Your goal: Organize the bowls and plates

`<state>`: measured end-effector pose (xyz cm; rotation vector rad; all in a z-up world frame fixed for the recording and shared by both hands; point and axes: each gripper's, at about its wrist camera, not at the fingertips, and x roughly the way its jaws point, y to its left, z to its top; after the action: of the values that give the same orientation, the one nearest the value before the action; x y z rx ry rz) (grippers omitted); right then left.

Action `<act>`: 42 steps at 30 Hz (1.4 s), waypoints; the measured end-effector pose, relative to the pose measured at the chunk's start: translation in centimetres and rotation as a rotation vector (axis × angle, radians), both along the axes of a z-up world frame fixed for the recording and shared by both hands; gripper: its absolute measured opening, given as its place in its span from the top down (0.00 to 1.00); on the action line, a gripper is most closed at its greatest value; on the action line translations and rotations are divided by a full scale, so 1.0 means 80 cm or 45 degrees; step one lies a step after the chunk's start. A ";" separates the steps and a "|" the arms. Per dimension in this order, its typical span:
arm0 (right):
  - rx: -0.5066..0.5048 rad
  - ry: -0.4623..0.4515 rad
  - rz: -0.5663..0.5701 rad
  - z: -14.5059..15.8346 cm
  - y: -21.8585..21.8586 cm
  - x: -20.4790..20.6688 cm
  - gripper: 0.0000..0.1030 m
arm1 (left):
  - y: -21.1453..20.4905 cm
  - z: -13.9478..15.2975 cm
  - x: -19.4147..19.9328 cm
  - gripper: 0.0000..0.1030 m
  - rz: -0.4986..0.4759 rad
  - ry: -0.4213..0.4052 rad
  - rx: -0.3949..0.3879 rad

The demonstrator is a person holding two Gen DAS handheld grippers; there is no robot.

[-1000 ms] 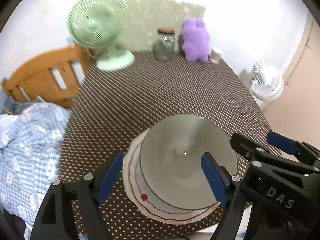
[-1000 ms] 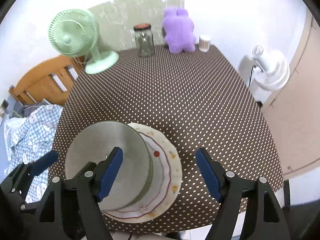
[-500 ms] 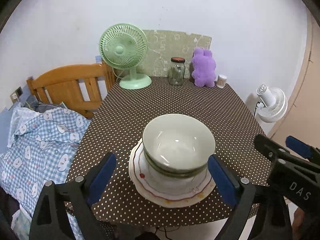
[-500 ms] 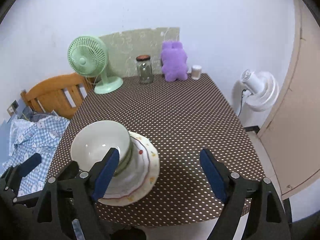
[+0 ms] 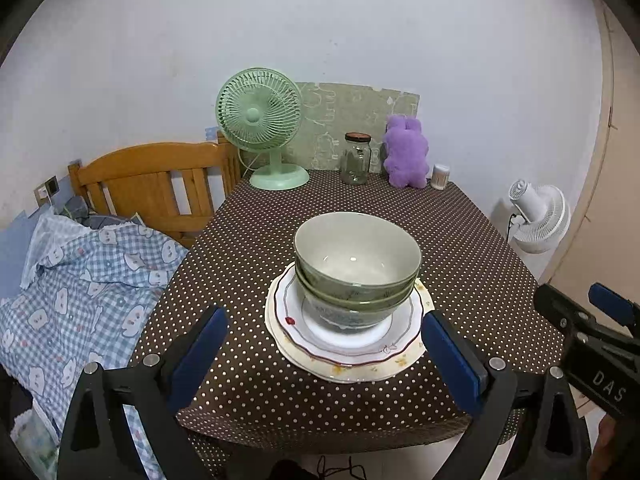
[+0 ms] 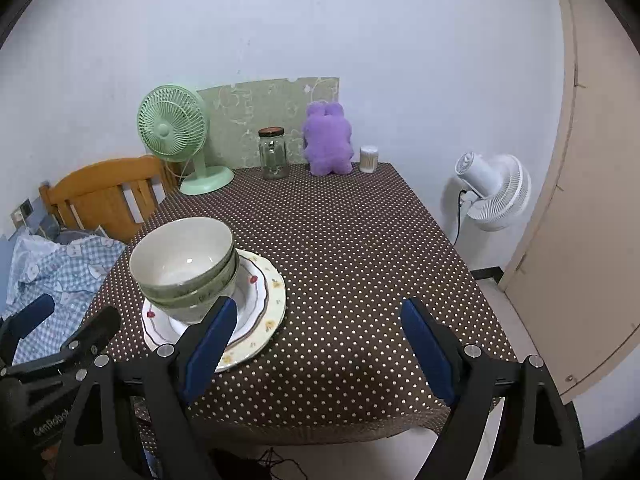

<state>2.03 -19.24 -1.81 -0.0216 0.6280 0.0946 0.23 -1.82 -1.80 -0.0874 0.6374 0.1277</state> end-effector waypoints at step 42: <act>0.019 -0.026 0.032 -0.011 -0.016 -0.033 0.14 | -0.014 -0.001 -0.026 0.03 0.016 -0.026 0.017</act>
<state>-0.58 -20.53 -2.67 -0.0159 0.6068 0.1235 -1.84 -2.92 -1.88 -0.0801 0.6156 0.1430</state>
